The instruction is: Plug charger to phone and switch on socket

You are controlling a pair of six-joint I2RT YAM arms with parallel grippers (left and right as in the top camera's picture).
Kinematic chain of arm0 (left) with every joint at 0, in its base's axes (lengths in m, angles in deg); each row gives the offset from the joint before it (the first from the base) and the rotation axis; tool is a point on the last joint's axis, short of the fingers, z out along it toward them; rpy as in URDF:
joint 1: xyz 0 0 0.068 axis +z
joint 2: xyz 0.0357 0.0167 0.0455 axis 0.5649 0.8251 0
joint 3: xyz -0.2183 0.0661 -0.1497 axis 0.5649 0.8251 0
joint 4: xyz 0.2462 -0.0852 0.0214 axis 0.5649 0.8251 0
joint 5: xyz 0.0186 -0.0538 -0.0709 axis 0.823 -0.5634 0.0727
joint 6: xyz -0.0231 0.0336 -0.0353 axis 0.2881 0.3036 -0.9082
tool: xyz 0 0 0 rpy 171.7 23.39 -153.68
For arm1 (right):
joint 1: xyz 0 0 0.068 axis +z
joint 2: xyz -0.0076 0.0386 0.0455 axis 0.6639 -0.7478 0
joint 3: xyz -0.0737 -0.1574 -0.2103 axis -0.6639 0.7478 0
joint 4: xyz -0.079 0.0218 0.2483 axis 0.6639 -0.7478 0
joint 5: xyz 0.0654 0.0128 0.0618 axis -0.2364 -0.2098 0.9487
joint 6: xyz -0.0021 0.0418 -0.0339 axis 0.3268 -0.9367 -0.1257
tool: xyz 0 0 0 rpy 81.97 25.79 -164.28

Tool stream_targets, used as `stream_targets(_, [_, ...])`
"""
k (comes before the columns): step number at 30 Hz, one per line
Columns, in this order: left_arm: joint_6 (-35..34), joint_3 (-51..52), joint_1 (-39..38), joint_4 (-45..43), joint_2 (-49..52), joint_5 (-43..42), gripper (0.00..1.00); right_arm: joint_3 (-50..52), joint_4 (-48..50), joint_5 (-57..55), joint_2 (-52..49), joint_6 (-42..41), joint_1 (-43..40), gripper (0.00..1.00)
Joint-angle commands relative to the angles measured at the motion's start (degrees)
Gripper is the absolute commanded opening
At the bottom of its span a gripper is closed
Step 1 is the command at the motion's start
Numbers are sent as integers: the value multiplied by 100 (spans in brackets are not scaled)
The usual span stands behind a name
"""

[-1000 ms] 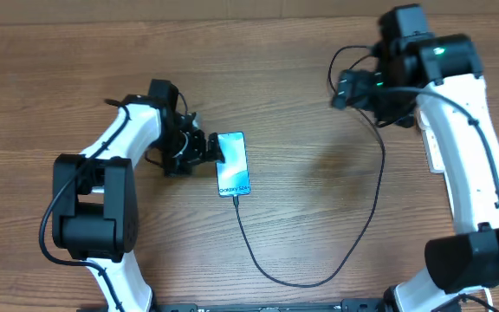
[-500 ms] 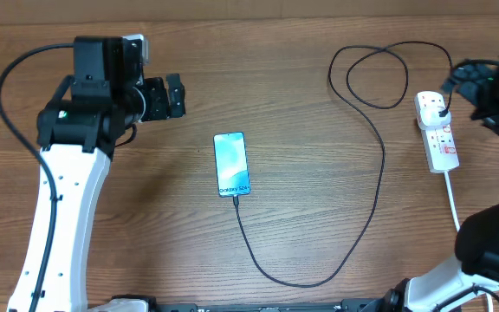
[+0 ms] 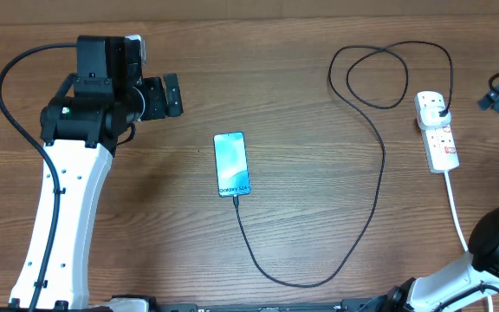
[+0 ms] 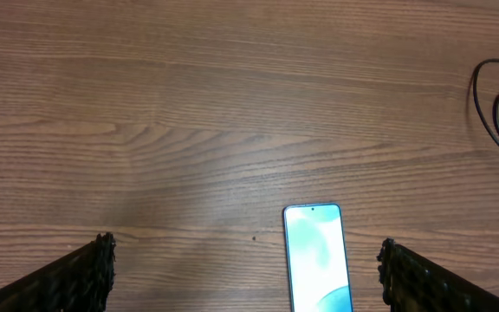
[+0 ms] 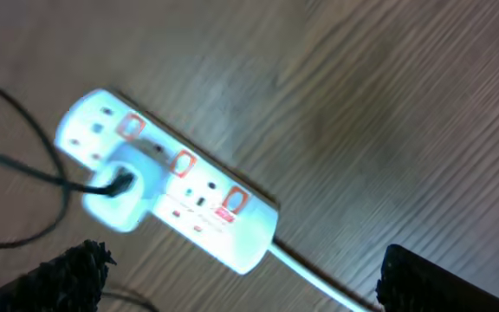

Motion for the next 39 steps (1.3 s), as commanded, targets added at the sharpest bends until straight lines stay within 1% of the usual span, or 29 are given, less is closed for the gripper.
stream_targets(1, [-13,4,-17,13,28,81,99,573,310,-125,-15,90,-11,100])
stream_targets(6, [-13,4,-20,13,28,81,100,1051,828,-120,-28,90,-11,100])
stream_targets(12, [-13,4,-24,13,28,81,100,1040,944,162,-404,306,-11,100])
stream_targets(15, [-13,4,-24,13,28,81,100,981,931,275,-861,304,-11,100])
stream_targets(19, [-13,4,-24,13,28,81,100,970,1082,334,-1108,258,-11,100])
stream_targets(21, [-13,4,-24,13,28,81,100,970,1204,334,-1145,223,-11,100])
stream_targets(27, [-13,4,-24,13,28,81,100,970,1585,330,-1145,-238,-17,100])
stream_targets(39, [-13,4,-24,13,28,81,100,979,1823,140,-1211,-247,-17,100])
